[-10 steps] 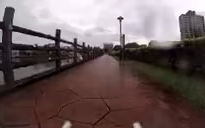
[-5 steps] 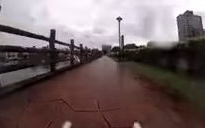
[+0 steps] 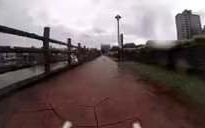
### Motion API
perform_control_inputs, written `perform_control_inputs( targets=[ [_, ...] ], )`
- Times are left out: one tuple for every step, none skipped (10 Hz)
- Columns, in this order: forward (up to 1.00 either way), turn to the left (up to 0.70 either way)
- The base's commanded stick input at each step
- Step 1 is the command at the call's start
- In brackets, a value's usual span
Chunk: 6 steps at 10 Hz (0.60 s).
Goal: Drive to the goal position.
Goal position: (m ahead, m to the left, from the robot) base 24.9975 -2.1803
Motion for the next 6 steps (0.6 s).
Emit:
perform_control_inputs(
  targets=[
    [0.50, 0.00],
    [0.50, 0.00],
    [0.50, 0.00],
    [0.50, 0.00],
    [0.50, 0.00],
    [0.50, 0.00]
  ],
)
